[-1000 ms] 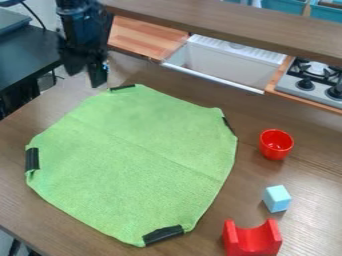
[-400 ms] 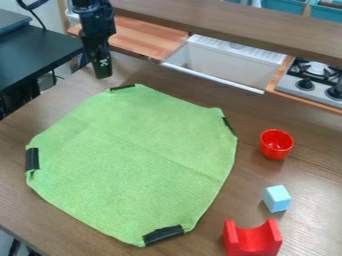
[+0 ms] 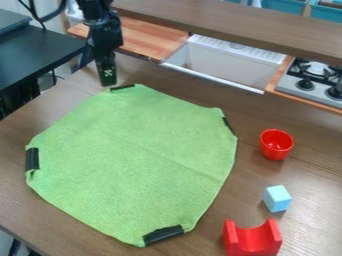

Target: Fold the cloth from top left to bottom right

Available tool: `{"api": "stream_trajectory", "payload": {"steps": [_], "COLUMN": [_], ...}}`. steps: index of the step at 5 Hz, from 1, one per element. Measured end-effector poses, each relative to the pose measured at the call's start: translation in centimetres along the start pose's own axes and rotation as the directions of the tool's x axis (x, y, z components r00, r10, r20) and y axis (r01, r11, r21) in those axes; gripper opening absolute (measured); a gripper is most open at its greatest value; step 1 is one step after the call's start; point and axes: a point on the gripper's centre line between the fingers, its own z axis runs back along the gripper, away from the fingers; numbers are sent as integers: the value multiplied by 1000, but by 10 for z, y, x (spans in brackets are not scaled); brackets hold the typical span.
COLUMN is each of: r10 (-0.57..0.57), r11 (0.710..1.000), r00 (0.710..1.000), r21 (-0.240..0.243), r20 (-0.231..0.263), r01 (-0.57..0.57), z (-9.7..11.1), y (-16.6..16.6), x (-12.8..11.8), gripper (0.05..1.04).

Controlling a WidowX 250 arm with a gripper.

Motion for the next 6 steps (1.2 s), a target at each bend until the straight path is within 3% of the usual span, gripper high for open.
{"api": "stream_trajectory", "payload": {"steps": [3, 6], "r10": [-3, 18], "r11": [1000, 1000], "r00": [999, 996], "r21": [2, -10], "r20": [-32, -83], "r01": [3, -19], "z": [-23, -46], "y": [15, 20], "x": [25, 24], "gripper": [999, 999]}}
